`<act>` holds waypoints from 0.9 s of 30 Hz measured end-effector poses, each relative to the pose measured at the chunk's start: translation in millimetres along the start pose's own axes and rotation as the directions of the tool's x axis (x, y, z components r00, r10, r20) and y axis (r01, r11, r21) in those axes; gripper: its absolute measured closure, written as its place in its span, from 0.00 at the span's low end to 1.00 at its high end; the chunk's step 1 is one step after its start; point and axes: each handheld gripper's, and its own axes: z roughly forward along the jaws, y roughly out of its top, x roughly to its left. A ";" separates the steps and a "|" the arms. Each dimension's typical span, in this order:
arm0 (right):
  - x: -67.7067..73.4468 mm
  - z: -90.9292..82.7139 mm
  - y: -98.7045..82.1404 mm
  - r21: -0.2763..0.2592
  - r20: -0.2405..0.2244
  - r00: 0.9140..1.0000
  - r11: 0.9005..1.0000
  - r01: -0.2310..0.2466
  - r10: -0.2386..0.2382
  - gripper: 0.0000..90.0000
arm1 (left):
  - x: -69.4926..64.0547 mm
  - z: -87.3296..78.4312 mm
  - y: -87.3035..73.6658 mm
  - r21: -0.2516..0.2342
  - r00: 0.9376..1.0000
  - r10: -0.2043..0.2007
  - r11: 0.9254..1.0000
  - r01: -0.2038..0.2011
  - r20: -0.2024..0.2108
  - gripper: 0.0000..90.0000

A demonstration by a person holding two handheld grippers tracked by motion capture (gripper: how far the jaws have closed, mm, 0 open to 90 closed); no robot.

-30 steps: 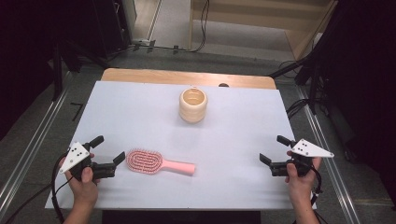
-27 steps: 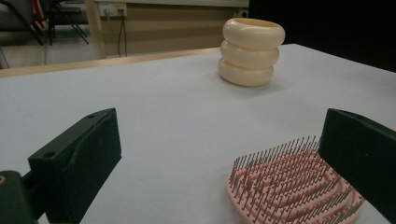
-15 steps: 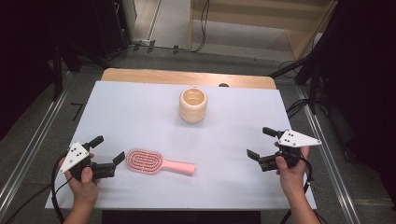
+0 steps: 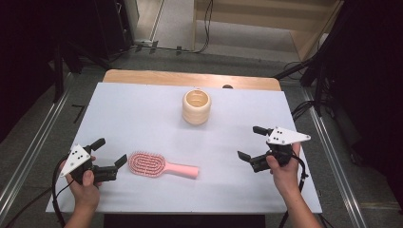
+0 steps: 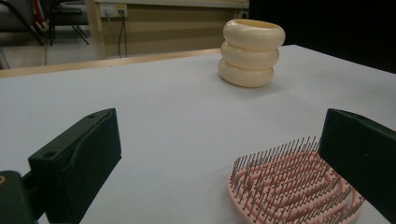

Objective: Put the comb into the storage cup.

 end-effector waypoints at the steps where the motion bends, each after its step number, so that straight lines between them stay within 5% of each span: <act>1: 1.5 3.1 2.7 0.007 -0.004 1.000 1.000 0.005 -0.005 0.00 | 0.0 0.0 0.0 0.000 1.000 0.000 1.000 0.000 0.000 0.00; 14: 12.3 20.3 16.6 0.037 -0.058 0.998 0.999 0.038 -0.036 0.05 | 0.3 -0.2 -0.2 -0.003 1.000 -0.005 1.000 0.005 0.000 0.00; 27: 28.1 45.6 34.2 0.115 -0.169 0.983 0.989 0.094 -0.073 0.05 | 1.0 -0.2 -0.5 -0.005 1.000 -0.009 1.000 0.009 -0.003 0.00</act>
